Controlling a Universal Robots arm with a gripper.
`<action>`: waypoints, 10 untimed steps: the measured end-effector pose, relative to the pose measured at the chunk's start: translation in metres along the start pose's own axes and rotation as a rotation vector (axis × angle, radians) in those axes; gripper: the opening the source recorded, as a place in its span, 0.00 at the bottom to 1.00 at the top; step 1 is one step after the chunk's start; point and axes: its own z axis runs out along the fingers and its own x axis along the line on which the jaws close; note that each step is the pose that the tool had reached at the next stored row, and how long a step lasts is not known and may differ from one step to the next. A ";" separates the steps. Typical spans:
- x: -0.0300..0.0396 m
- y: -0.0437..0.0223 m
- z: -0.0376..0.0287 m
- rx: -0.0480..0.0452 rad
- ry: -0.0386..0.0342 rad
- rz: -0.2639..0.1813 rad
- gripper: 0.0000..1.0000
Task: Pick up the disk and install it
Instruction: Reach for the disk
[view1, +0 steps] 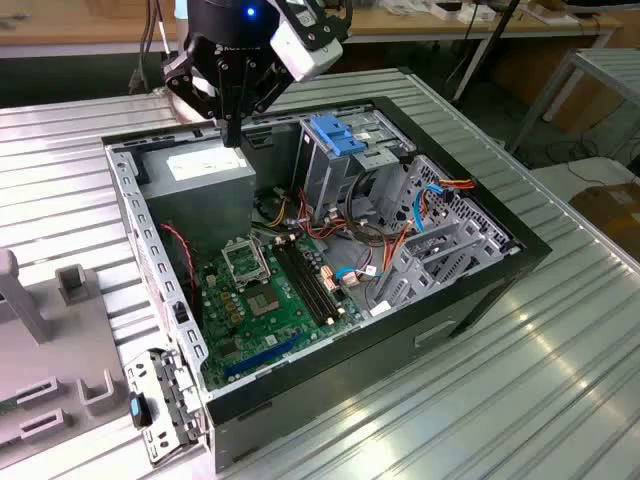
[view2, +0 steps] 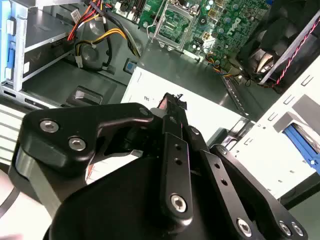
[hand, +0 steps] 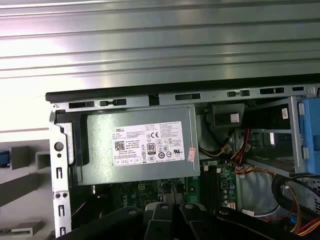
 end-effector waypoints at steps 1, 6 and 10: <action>0.0000 0.0000 0.0000 0.0000 0.0000 0.000 0.11; 0.0067 -0.0006 -0.0002 -0.0001 0.0000 0.000 0.11; 0.0093 -0.0008 -0.0003 0.0000 0.0000 0.000 0.11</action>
